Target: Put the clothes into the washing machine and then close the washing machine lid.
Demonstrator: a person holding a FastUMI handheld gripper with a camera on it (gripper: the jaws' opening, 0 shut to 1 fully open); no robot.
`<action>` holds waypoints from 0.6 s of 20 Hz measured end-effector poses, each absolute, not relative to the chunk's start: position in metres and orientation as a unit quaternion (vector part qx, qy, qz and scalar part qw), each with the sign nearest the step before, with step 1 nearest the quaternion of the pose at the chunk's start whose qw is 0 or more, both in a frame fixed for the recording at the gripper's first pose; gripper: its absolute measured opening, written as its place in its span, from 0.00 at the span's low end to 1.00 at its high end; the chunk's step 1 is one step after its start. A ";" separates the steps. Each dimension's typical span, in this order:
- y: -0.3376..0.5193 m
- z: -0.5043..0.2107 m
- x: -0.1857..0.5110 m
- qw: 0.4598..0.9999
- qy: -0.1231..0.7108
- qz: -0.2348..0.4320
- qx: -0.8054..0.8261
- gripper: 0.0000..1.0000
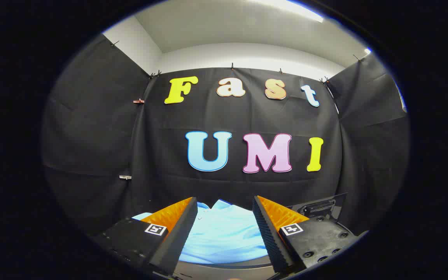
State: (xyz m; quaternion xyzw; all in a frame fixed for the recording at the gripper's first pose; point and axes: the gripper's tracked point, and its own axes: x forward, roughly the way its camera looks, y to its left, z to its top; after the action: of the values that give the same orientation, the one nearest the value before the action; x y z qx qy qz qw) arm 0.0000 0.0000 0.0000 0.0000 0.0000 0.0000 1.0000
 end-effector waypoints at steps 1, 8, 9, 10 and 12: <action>0.002 0.002 0.000 1.000 -0.003 0.001 -0.001 0.91; 0.015 0.003 -0.015 1.000 -0.009 0.008 -0.011 0.91; 0.016 0.004 -0.018 1.000 -0.009 0.010 -0.012 0.91; 0.018 0.003 -0.022 1.000 -0.009 0.013 -0.011 0.91; 0.022 0.007 -0.027 1.000 -0.012 0.019 -0.010 0.91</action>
State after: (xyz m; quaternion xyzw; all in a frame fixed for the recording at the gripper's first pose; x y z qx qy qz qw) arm -0.0270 0.0220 0.0072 -0.0104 -0.0120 0.0190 0.9997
